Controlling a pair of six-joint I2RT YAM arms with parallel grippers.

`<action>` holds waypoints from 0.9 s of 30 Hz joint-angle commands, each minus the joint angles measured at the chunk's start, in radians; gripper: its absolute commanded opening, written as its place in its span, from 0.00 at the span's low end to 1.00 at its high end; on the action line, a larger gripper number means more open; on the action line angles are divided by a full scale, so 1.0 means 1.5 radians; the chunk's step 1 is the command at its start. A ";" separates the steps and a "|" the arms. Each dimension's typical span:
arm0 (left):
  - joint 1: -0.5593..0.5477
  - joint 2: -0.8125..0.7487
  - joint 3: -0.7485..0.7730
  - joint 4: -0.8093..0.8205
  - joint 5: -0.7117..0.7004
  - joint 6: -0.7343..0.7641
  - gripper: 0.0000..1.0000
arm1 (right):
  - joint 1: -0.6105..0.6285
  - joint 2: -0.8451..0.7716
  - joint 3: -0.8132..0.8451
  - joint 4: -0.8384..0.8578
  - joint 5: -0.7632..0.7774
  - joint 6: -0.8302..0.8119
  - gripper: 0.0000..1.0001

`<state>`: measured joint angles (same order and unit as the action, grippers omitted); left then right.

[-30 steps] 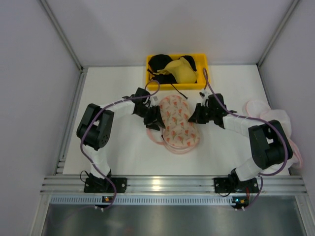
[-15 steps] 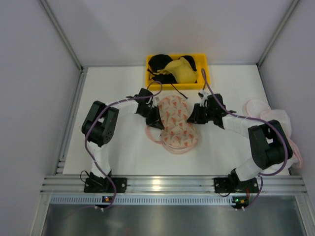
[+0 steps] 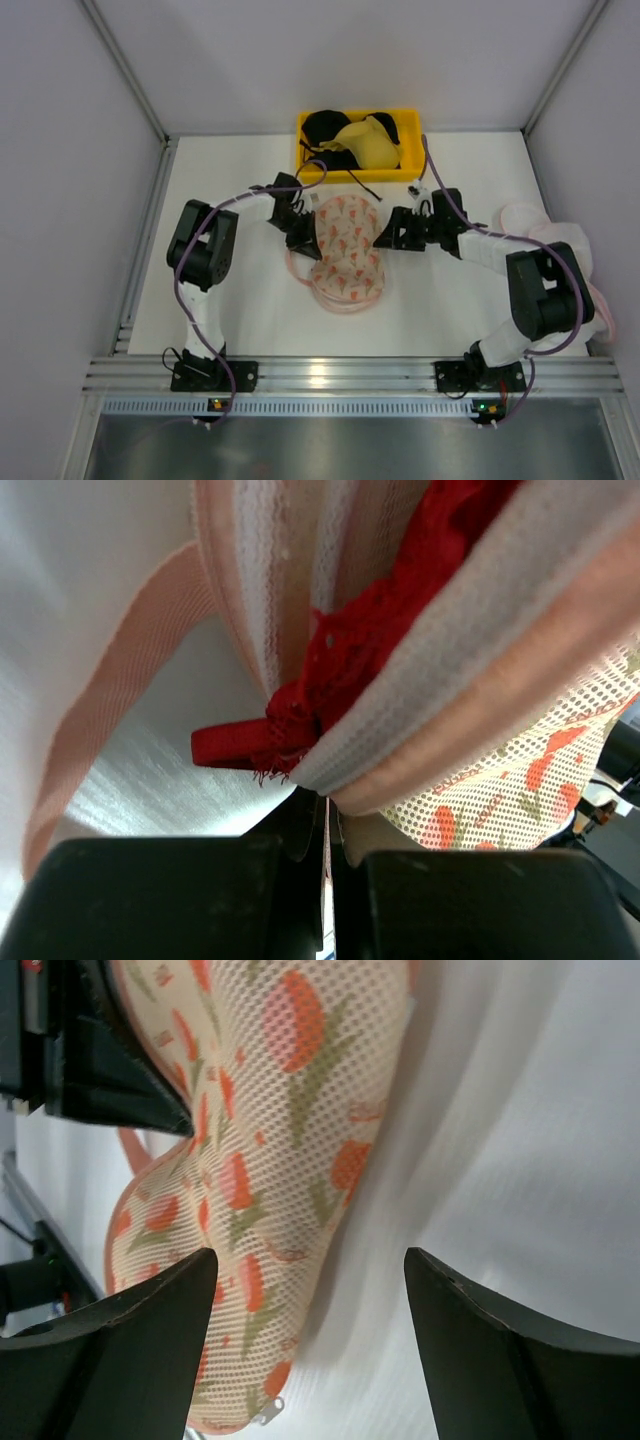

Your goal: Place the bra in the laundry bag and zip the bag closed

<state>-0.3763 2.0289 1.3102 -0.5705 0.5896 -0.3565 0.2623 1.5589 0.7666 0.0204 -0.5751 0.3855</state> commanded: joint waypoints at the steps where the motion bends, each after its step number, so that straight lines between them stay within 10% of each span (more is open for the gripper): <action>1: 0.008 0.042 0.027 -0.021 -0.030 0.042 0.00 | 0.016 0.036 0.007 0.055 -0.109 0.025 0.76; 12: 0.017 0.081 0.039 -0.020 -0.021 0.048 0.00 | 0.041 0.129 -0.015 0.098 -0.215 0.056 0.70; 16: 0.020 0.074 0.048 -0.021 -0.013 0.059 0.02 | 0.048 0.129 -0.006 0.109 -0.222 0.079 0.26; 19: 0.023 0.025 0.045 -0.004 -0.018 0.070 0.26 | 0.048 0.115 0.000 0.094 -0.213 0.077 0.00; 27: 0.041 -0.160 0.021 -0.003 -0.041 0.093 0.62 | 0.046 0.089 0.001 0.076 -0.179 0.069 0.00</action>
<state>-0.3363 1.9442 1.3575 -0.6106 0.5739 -0.2649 0.3195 1.7458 0.7525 0.1116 -0.8566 0.4995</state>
